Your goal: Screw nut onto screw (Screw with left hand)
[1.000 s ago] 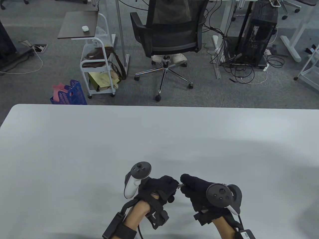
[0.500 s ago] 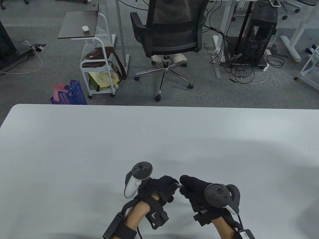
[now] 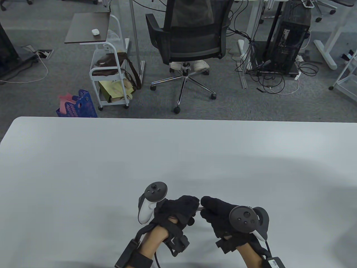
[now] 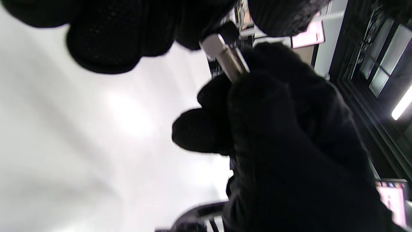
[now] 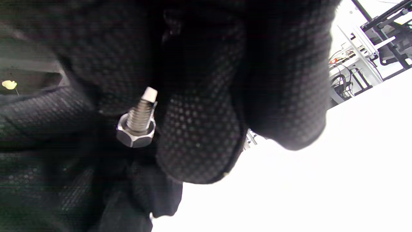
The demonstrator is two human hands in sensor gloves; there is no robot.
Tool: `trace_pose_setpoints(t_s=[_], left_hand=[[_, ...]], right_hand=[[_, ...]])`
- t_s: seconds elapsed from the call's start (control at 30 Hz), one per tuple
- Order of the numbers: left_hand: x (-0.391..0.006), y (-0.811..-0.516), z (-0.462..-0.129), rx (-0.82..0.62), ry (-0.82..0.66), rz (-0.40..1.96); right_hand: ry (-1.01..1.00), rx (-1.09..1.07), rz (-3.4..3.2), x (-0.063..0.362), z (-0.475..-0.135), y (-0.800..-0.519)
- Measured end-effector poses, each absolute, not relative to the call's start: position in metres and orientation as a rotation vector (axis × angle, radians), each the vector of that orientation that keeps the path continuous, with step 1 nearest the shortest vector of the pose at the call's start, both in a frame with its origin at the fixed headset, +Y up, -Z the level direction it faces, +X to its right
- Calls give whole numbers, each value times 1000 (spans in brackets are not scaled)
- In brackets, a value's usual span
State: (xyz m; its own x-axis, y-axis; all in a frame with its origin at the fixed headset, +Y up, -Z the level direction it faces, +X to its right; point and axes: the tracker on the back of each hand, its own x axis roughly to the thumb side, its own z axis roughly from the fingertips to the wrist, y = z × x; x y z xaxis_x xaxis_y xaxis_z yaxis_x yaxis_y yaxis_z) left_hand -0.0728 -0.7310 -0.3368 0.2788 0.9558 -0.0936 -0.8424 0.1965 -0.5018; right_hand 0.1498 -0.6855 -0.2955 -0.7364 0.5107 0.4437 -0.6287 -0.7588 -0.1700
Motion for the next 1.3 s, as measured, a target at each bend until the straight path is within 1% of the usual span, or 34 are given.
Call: trace_pose_setpoints(t_s=[0.1,0.2,0.3,0.37,0.47,0.5,0.57,0.67,0.7,0.77,0.8,0.83,0.9,0.97,1.07,1.13,1.2,1.23,1.27,1.3], left_hand=[[-70,-730,-337,-547,-284,1260],[-68,-731,-337,-618,-331,1267],[-71,-733,-338,-609,-319,1318],[-73,-733,-337,-557,-274,1312],[-71,-732,-338,-548,-288,1306],[-71,-731,-338,-552,-289,1300],[-69,-731,-338,-611,-324,1287],[-71,-734,-340,-642,-333,1338],[-73,-735,-339,-635,-320,1361],[-77,-735,-338,-560,-257,1360],[-77,-735,-339,-543,-245,1350],[-77,-735,-339,-549,-243,1344],[-73,-735,-339,-613,-285,1341],[-72,-735,-338,-616,-293,1321],[-70,-732,-339,-663,-337,1335],[-73,-732,-338,-670,-342,1370],[-76,-733,-338,-632,-297,1397],[-78,-734,-338,-583,-254,1368],[-78,-734,-338,-571,-250,1358],[-76,-734,-339,-594,-271,1349]], right_hand=[[-417,476,2403,152,-296,-686],[-391,479,2408,153,-297,-687],[-392,482,2393,153,-297,-686],[-388,473,2363,152,-297,-687],[-406,477,2384,151,-297,-687],[-404,481,2391,152,-297,-688],[-389,490,2400,151,-297,-687],[-391,487,2389,152,-297,-687],[-393,486,2383,152,-297,-686],[-393,472,2358,153,-297,-687],[-391,465,2350,153,-297,-688],[-385,465,2352,153,-298,-688],[-381,473,2381,152,-298,-690],[-360,485,2393,152,-298,-689],[-324,505,2420,151,-299,-689],[-343,500,2395,152,-298,-687],[-355,500,2394,152,-298,-686],[-362,502,2401,152,-297,-685],[-365,503,2406,152,-297,-686],[-371,506,2411,151,-297,-686]])
